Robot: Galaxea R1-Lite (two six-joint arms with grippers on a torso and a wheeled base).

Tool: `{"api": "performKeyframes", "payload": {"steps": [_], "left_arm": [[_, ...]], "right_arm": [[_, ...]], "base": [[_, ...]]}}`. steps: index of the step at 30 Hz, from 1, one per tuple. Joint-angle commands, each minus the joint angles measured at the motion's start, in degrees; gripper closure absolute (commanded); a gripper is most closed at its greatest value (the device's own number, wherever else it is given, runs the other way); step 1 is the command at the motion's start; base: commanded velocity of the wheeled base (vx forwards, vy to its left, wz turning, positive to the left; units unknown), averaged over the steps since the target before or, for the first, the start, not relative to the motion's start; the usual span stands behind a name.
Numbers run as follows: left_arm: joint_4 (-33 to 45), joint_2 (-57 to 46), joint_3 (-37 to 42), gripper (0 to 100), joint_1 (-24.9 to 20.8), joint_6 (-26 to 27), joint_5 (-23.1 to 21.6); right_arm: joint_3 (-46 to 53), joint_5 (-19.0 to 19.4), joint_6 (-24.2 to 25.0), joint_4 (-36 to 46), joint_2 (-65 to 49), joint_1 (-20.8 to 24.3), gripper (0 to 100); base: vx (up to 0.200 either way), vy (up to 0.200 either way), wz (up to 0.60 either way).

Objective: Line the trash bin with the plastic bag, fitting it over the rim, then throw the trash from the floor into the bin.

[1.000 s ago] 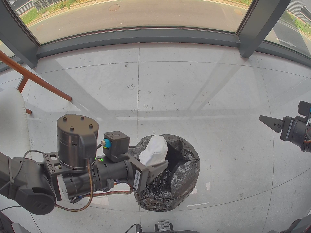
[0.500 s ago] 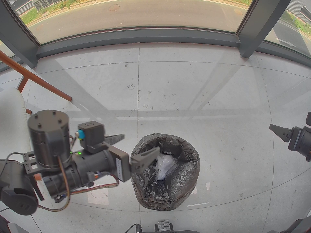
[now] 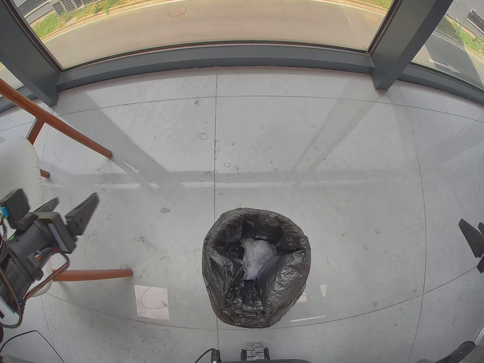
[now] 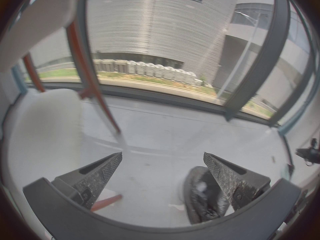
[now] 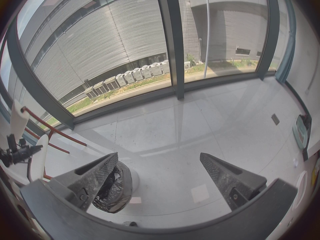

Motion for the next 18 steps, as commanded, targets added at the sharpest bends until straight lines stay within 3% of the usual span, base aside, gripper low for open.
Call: {"api": "performKeyframes", "payload": {"steps": [1, 5, 7, 9, 11, 15, 18], "left_arm": [[7.42, -19.97, 9.22, 0, 9.60, -1.25, 5.48], [16.20, -29.73, 12.56, 0, 11.27, -3.80, 5.48], [29.39, -41.15, 12.39, 0, 13.91, -7.75, 5.57], [38.18, -49.41, 12.12, 0, 14.88, -7.40, 5.48], [45.91, -59.26, 12.30, 0, 16.28, -5.82, 4.86], [44.42, -58.47, 12.83, 0, 17.51, -4.59, 2.93], [44.33, -58.99, 12.91, 0, 17.51, -1.42, -5.42]], "right_arm": [[7.48, 1.00, -9.48, 1.46, -18.04, -2.22, 0], [11.70, 1.00, -14.22, 1.46, -24.37, -2.13, 0], [16.01, 1.09, -15.72, 4.27, -32.90, -2.05, 0], [15.57, -0.41, -15.81, 12.53, -35.71, -0.55, 0], [15.57, -3.04, -13.52, 13.23, -36.85, 0.85, 0], [15.83, -4.18, -10.88, 12.97, -36.94, 0.59, 0], [15.92, -3.75, -11.15, 13.50, -36.94, 0.59, 0]], "base": [[0.000, 0.000, 0.00], [0.000, 0.000, 0.00], [0.000, 0.000, 0.00], [0.000, 0.000, 0.00], [0.000, 0.000, 0.00], [0.000, 0.000, 0.00], [0.000, 0.000, 0.00]]}}
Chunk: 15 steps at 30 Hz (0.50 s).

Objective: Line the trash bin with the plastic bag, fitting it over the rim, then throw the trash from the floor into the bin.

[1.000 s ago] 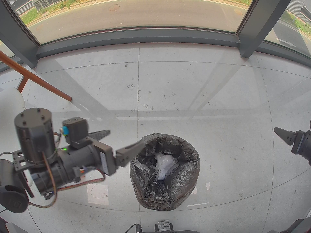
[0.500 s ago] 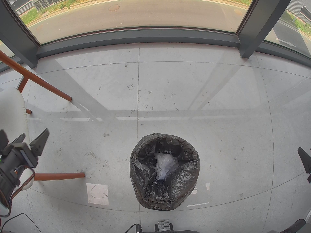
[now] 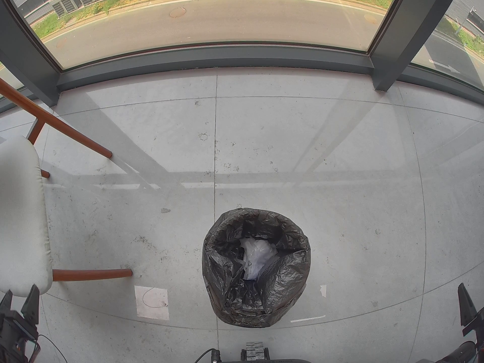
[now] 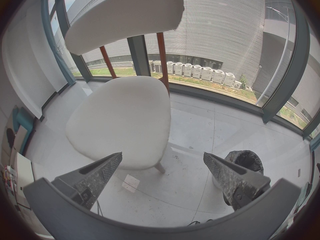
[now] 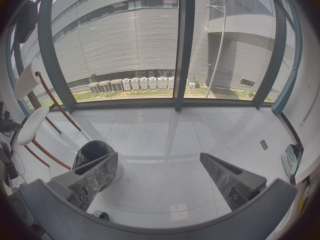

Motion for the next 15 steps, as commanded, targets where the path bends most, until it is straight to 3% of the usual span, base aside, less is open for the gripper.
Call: {"api": "performKeyframes", "payload": {"steps": [1, 2, 3, 6, 8, 10, 11, 13, 14, 15], "left_arm": [[5.14, -13.66, 1.66, 0, 3.57, 5.06, -11.85], [5.14, -13.66, 1.66, 0, 3.57, 6.11, -13.70], [5.14, -13.66, 1.84, 0, 3.57, 10.68, -19.41], [4.79, -13.66, 2.19, 0, 3.57, 17.28, -29.17], [4.17, -13.66, 2.36, 0, 3.57, 18.33, -33.65], [3.12, -13.66, 2.98, 0, 3.57, 17.72, -34.27], [2.59, -13.66, 3.24, 0, 3.57, 17.28, -31.10], [0.04, -13.66, 5.26, 0, 3.65, 15.61, -18.27], [-2.16, -13.66, 6.58, 0, 3.65, 14.81, -15.11], [-3.47, -13.66, 6.58, 0, 3.65, 14.46, -16.69]], "right_arm": [[2.52, -1.09, -0.14, 3.52, -7.64, 1.10, 0], [2.52, -1.00, -0.32, 3.52, -7.64, 1.10, 0], [2.52, -0.83, -0.49, 3.52, -7.64, 1.10, 0], [2.52, -0.83, -0.49, 3.52, -7.64, 1.10, 0], [2.52, -0.74, -0.49, 3.52, -7.64, 1.10, 0], [2.52, -0.74, -0.49, 3.52, -7.64, 1.10, 0], [2.52, -0.74, -0.40, 3.52, -7.64, 1.10, 0], [2.52, -0.74, -0.40, 3.52, -7.64, 1.10, 0], [2.52, -0.83, -0.40, 3.60, -7.64, 1.10, 0], [2.52, -0.83, -0.40, 3.60, -7.64, 1.10, 0]], "base": [[0.000, 0.000, 0.00], [0.000, 0.000, 0.00], [0.000, 0.000, 0.00], [0.000, 0.000, 0.00], [0.000, 0.000, 0.00], [0.000, 0.000, 0.00], [0.000, 0.000, 0.00], [0.000, 0.000, 0.00], [0.000, 0.000, 0.00], [0.000, 0.000, 0.00]]}}
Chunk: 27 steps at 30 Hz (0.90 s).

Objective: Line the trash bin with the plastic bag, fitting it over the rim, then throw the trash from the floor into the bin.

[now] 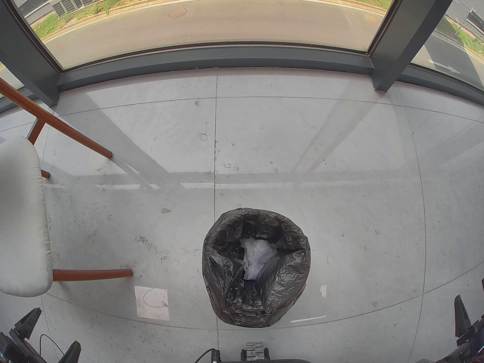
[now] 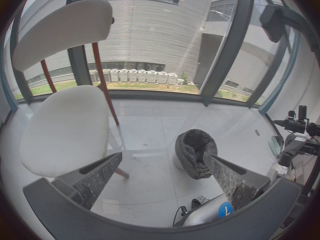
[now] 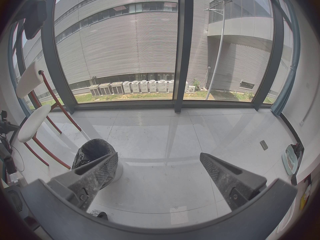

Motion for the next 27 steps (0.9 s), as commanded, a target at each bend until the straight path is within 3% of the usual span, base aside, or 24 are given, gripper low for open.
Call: {"api": "performKeyframes", "payload": {"steps": [1, 6, 27], "left_arm": [[-5.85, -0.55, 4.18, 0, 0.44, -0.60, 16.16], [-4.79, -0.29, 4.09, 0, 0.35, 0.98, 14.49], [-4.97, -0.46, 4.18, 0, 0.35, 0.45, 15.10]], "right_arm": [[0.92, -0.13, -0.03, 0.42, -0.56, 0.13, 0], [0.92, -0.04, -0.03, 0.42, -0.56, 0.13, 0], [0.92, 0.04, -0.20, 0.42, -0.65, 0.13, 0]], "base": [[0.000, 0.000, 0.00], [0.000, 0.000, 0.00], [0.000, 0.000, 0.00]]}}
